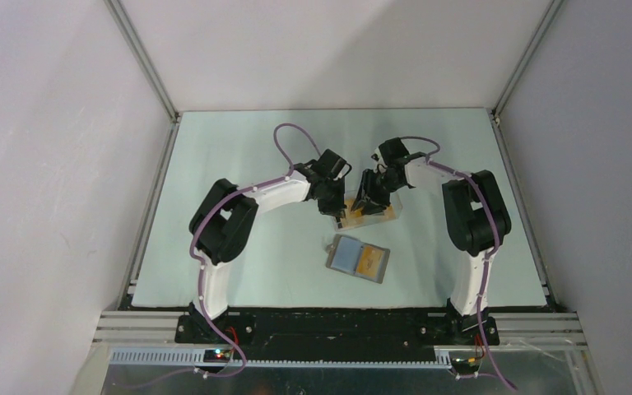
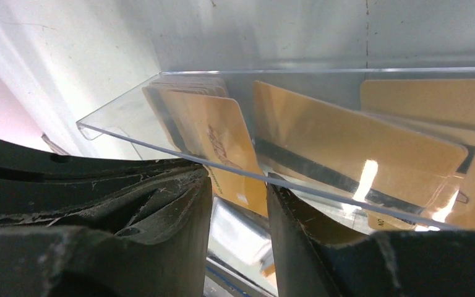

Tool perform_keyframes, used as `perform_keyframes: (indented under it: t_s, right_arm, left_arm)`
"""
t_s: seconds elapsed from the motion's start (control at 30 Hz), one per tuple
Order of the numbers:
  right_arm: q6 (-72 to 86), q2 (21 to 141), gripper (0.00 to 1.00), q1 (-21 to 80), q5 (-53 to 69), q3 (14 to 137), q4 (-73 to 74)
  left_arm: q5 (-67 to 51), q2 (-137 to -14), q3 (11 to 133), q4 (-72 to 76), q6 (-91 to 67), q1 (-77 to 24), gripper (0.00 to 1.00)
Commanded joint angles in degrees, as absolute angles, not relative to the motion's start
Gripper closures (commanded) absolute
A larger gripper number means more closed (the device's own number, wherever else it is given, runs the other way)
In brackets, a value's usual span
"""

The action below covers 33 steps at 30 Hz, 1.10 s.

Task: Put the credit cards into the card holder
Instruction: Pick up the credit card from the storage box.

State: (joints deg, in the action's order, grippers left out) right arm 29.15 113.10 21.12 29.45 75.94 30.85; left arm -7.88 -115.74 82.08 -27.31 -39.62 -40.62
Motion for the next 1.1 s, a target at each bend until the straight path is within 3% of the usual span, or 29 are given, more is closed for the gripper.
perform_keyframes:
  t_s: [0.0,1.07]
  right_arm:
    - [31.8,110.7,0.59,21.2,35.8,75.2,28.5]
    - [32.1,110.6,0.72,23.4,40.8,74.3,22.0]
  left_arm:
    - [-6.6,-115.4,80.7,-29.0,-39.1,-40.6,1.00]
    - [-7.1,-113.5,80.1,-29.0,-37.3,-40.2,1.00]
